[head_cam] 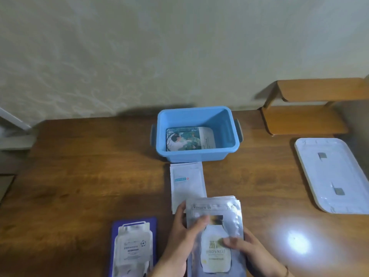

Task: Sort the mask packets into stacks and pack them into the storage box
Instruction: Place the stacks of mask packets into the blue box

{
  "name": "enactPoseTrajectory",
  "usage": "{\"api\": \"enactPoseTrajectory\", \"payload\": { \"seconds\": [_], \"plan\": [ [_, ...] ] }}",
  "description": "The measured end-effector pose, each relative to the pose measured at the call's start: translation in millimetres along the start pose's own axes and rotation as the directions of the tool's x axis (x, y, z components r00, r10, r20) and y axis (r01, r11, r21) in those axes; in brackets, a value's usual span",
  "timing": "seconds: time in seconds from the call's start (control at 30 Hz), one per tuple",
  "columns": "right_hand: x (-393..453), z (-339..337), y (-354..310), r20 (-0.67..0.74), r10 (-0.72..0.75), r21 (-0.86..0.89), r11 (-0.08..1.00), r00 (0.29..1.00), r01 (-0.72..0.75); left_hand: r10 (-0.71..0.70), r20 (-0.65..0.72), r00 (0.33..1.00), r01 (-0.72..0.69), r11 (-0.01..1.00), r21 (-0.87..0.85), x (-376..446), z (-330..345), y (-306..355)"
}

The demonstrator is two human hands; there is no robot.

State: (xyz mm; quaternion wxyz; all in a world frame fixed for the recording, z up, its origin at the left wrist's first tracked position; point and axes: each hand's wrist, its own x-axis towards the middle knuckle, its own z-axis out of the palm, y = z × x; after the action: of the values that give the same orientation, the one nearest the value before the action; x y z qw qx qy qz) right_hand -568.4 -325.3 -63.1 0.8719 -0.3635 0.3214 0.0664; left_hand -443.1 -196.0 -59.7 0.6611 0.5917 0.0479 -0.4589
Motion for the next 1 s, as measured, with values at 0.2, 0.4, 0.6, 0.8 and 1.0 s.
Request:
{"api": "enactPoseTrajectory", "payload": {
  "seconds": [0.2,0.4,0.6,0.8,1.0],
  "plan": [
    [10,-20,-23,0.01,0.112,-0.029,0.993,0.994,-0.112,0.15,-0.151,0.977,-0.133,0.984,0.121,14,26,-13],
    [14,-32,-28,-0.278,-0.019,-0.186,0.982,0.96,-0.034,0.142,-0.173,0.975,-0.104,0.972,0.211,43,46,-41],
    [14,-54,-35,-0.522,-0.087,-0.185,0.983,0.849,-0.013,0.031,-0.115,0.993,0.009,0.946,0.325,81,81,-45],
    [27,-72,-42,-0.657,-0.244,-0.423,0.903,0.713,-0.08,-0.028,-0.086,0.996,0.062,0.898,0.437,82,86,-41],
    [31,-64,-41,-0.642,-0.452,-0.718,0.637,0.619,-0.28,0.058,0.087,0.995,-0.094,0.859,0.503,47,62,-27]
  ]
}}
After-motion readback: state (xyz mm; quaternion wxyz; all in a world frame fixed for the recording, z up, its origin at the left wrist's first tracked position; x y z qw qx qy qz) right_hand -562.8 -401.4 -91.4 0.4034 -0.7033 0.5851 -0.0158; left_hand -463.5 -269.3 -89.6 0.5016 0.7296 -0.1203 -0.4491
